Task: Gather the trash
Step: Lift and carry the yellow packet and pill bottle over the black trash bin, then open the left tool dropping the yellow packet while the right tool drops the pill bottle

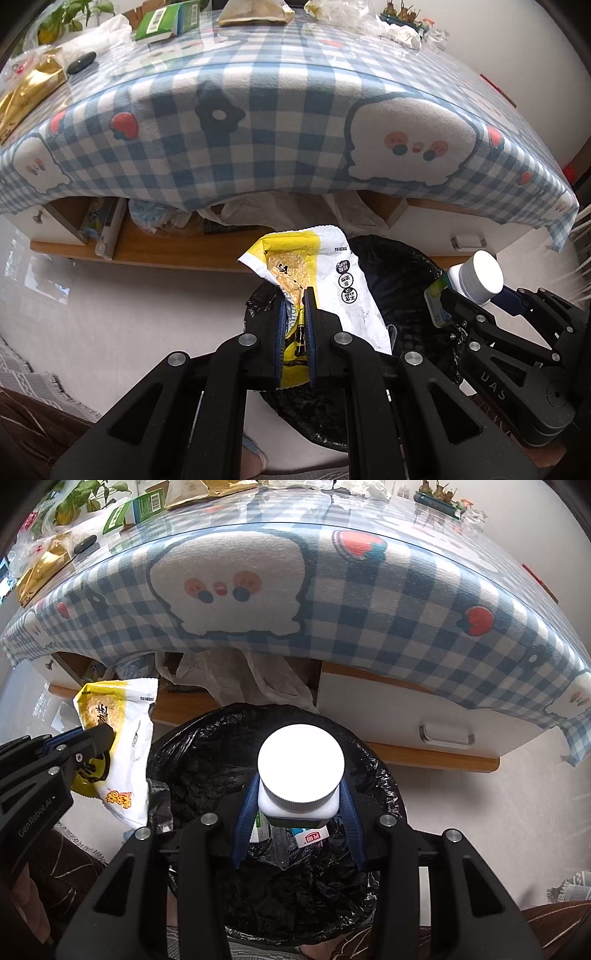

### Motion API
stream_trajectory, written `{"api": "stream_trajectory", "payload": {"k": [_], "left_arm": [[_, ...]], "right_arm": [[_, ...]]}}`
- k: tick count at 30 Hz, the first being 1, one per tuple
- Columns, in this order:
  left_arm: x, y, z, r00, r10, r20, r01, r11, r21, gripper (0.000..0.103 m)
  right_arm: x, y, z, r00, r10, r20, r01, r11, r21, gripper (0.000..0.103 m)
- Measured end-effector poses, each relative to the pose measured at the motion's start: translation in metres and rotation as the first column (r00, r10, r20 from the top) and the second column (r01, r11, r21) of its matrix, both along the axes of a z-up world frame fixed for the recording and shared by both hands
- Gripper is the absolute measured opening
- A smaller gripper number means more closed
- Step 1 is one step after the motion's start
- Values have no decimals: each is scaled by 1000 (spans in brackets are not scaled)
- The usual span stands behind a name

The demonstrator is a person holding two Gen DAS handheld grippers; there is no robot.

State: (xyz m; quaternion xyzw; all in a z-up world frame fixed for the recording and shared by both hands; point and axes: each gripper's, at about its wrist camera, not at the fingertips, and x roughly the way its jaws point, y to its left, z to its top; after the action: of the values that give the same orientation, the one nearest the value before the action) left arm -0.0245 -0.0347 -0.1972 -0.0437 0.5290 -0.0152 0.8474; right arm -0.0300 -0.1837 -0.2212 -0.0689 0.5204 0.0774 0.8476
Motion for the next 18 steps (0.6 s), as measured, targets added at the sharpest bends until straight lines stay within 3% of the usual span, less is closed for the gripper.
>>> {"api": "stream_trajectory", "payload": {"k": [3,11,18], "left_arm": [[1,-3,-4,1000,0,-6,0,1000,2,9],[4,-14,-13,1000,-9,-23,9,1000,-3,9],[3,-34,-12,999,-45,-24,45,999,-3,9]], "right_arm": [[1,1,0,1000,-3,12,3,1000,3,44],[2,-19,13,998,-62,31,61,998,16,84],[11,-63,28,988,-155,15,154,986,59,94]]}}
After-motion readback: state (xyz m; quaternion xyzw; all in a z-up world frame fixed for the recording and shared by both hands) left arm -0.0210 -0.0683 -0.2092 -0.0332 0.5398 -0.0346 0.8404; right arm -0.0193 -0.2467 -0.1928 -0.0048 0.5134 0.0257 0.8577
